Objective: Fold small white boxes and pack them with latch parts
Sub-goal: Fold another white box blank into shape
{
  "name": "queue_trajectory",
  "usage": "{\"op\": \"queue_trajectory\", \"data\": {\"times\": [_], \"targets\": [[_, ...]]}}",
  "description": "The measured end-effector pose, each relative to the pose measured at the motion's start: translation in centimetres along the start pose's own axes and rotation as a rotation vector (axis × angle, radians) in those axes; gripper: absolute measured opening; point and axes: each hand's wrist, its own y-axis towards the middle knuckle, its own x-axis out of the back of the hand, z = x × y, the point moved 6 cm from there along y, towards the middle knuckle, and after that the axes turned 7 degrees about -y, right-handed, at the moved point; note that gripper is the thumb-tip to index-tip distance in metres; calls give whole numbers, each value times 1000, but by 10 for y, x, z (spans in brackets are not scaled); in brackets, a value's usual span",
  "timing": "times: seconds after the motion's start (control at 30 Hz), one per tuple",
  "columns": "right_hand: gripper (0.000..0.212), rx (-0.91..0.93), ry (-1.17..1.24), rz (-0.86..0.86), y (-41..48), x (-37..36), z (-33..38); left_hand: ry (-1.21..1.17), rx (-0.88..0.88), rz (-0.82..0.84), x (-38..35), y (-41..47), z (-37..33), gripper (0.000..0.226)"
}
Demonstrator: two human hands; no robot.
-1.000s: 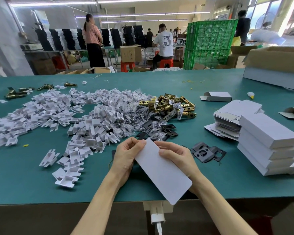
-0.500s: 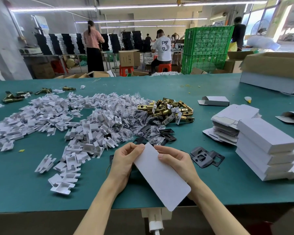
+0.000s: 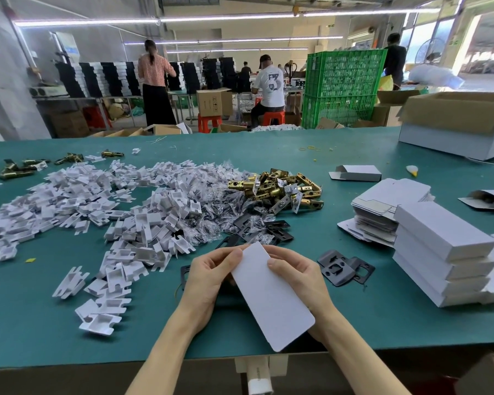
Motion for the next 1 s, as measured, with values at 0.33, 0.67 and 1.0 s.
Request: {"op": "queue_trajectory", "data": {"times": [0.33, 0.67, 1.0], "targets": [[34, 2, 13, -10, 1, 4, 0, -18, 40, 22, -6, -2, 0, 36], [23, 29, -43, -85, 0, 1, 5, 42, 17, -4, -8, -1, -2, 18], [48, 290, -542, 69, -2, -19, 11, 81, 35, -144, -5, -4, -3, 43]]}}
